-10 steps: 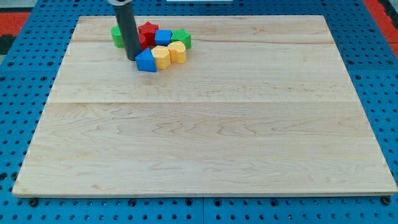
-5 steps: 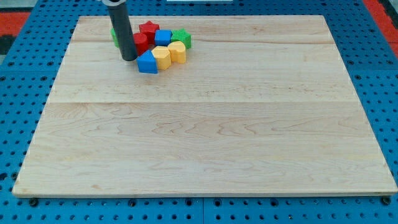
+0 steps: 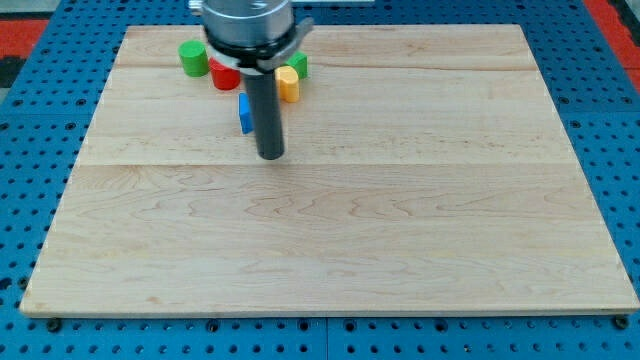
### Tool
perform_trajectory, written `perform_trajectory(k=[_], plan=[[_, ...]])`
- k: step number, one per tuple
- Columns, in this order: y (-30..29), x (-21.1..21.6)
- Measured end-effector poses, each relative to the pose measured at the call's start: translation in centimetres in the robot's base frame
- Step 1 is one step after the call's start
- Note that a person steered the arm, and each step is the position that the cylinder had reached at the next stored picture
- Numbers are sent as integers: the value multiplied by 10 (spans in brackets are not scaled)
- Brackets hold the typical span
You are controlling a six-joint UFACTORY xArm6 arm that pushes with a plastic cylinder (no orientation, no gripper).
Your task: Move the blue triangle closer to the red circle
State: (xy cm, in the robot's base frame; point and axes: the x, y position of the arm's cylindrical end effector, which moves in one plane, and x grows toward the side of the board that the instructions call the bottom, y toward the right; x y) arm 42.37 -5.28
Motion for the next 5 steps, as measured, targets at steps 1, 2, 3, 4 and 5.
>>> perform_trajectory(k=[1, 2, 3, 4, 5], plan=[[-12, -21], [-41, -49], [-76, -62], [-91, -67], [-139, -89]])
